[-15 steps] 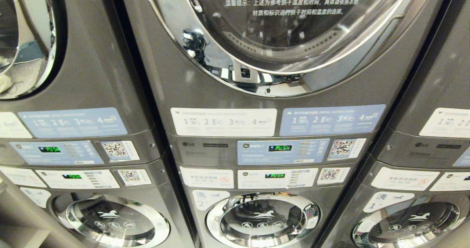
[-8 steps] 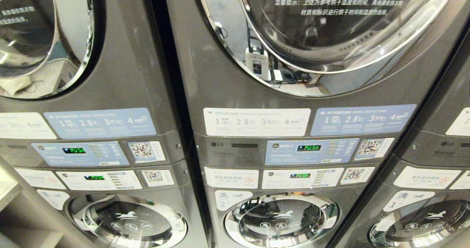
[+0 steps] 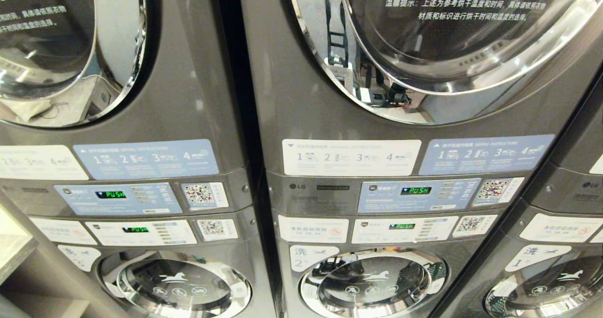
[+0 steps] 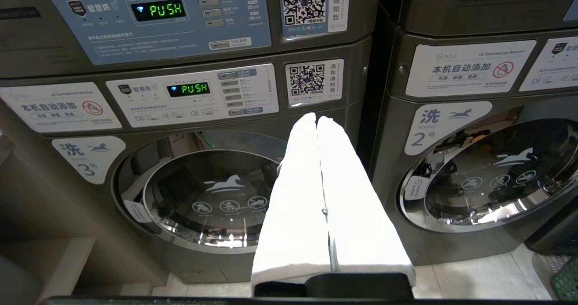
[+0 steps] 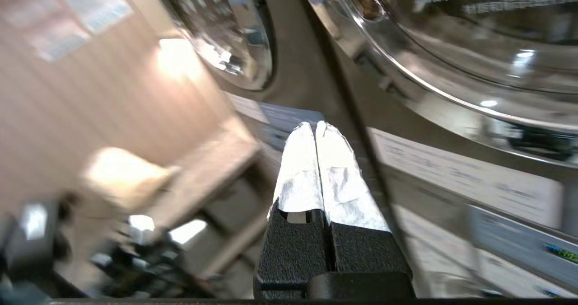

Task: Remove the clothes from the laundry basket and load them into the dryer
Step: Open the dryer

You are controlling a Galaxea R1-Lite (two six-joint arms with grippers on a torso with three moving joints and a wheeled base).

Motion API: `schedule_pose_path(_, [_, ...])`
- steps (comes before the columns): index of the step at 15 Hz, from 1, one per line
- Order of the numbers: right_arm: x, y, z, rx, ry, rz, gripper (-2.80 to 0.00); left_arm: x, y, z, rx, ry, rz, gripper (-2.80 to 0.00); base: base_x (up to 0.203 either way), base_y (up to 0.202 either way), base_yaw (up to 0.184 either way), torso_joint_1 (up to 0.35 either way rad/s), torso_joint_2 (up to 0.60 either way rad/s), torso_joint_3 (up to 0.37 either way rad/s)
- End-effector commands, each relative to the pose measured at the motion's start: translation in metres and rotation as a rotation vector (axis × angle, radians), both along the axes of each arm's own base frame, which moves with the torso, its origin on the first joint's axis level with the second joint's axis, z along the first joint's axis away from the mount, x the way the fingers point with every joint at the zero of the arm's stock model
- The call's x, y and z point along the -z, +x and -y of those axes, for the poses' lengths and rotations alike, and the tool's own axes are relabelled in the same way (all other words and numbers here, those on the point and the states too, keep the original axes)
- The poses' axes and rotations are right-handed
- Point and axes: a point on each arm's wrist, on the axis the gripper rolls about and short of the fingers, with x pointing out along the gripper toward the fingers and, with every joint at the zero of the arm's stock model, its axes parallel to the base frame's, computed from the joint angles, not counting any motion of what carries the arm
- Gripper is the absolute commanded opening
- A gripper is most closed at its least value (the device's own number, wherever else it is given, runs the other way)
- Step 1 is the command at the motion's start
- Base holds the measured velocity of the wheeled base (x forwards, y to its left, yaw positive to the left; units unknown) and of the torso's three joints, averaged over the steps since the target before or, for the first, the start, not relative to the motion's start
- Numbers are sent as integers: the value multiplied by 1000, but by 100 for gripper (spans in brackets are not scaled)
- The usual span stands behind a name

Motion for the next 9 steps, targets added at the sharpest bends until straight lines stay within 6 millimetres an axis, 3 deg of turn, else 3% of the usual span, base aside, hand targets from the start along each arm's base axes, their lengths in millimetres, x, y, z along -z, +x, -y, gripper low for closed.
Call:
schedule_pose_path(1, [-4,65,-5,-73,72,-130,-280,0,0,0,0,0,0,-280,0,0,0,0,0,0])
schedule_pose_path(2, [-11,78,-8,-98,81,-110,0,0,0,0,0,0,0,-280,0,0,0,0,0,0])
schedule_pose_path(6, [-22,111,-33,-229,89,-101,0,0,0,0,0,-3,0,-280,0,0,0,0,0,0])
schedule_pose_path(9, [-27,112,-58,-394,67,-45,0,0,0,0,-2,-4,0,-280,0,0,0,0,0,0])
